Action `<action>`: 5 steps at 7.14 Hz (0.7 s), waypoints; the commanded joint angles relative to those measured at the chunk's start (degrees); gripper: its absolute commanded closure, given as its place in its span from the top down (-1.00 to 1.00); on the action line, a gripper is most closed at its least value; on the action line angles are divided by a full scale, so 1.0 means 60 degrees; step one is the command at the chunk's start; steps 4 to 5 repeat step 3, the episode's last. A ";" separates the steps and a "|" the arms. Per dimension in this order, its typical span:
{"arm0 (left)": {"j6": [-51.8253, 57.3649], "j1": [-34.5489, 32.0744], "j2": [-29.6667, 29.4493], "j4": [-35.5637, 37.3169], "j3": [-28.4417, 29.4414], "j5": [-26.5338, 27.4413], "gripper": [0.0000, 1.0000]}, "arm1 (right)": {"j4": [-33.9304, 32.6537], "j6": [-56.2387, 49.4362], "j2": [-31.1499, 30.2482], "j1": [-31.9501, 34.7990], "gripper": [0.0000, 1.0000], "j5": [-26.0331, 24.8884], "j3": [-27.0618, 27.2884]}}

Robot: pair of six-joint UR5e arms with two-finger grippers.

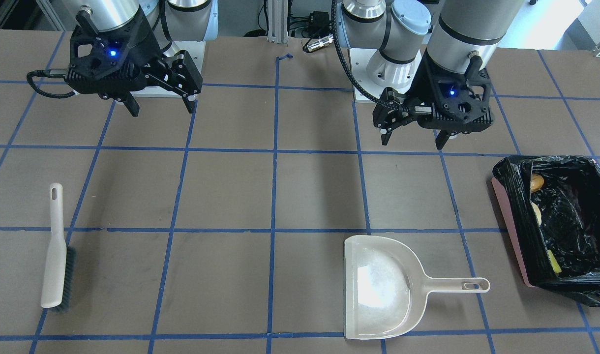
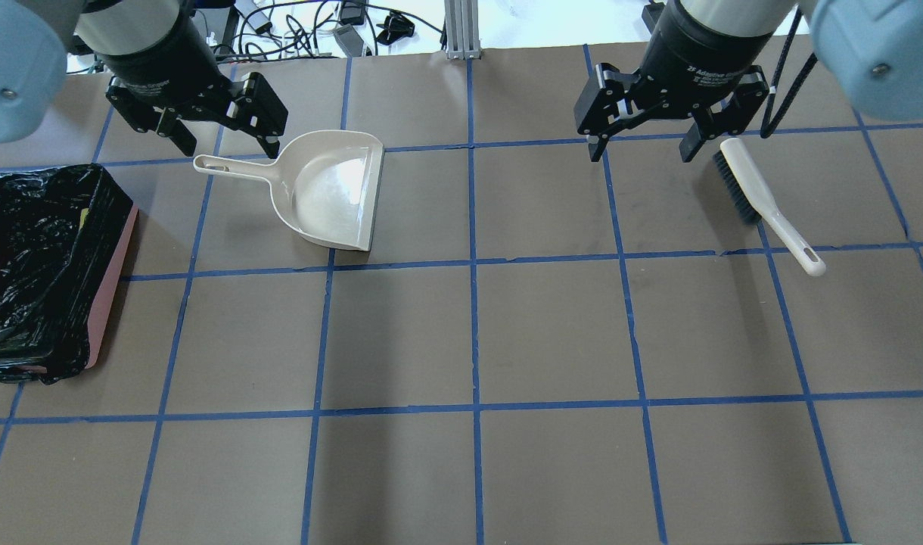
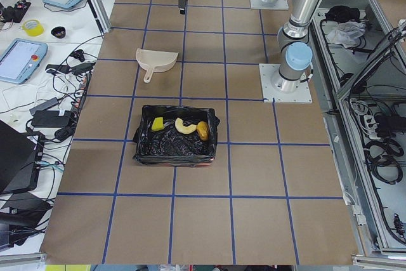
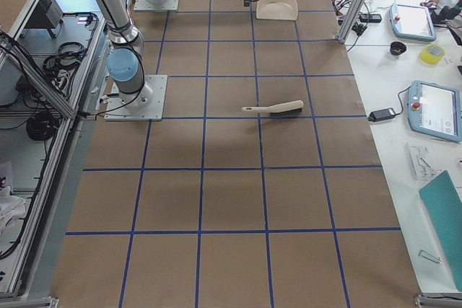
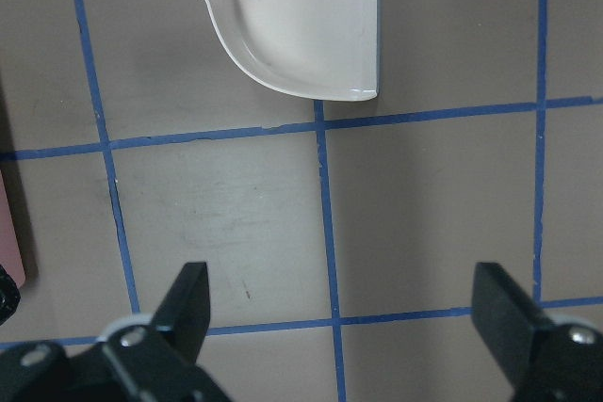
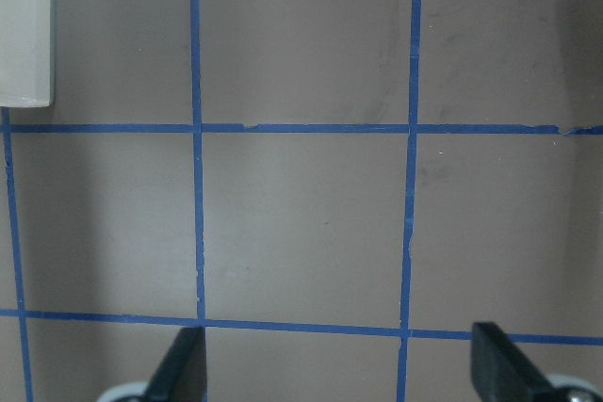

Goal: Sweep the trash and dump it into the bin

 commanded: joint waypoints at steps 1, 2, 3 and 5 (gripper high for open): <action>0.0181 0.0110 0.0080 -0.0043 -0.0075 0.0026 1.00 | -0.0019 0.0002 -0.0024 -0.0006 1.00 -0.0005 0.0006; 0.0181 0.0110 0.0080 -0.0043 -0.0090 -0.0031 1.00 | -0.0019 0.0002 -0.0039 0.0009 1.00 0.0010 0.0006; 0.0181 0.0096 0.0080 -0.0043 -0.0075 -0.0032 1.00 | -0.0004 -0.0012 -0.0024 0.0009 1.00 0.0010 0.0006; 0.0181 0.0096 0.0080 -0.0043 -0.0075 -0.0032 1.00 | -0.0004 -0.0012 -0.0024 0.0009 1.00 0.0010 0.0006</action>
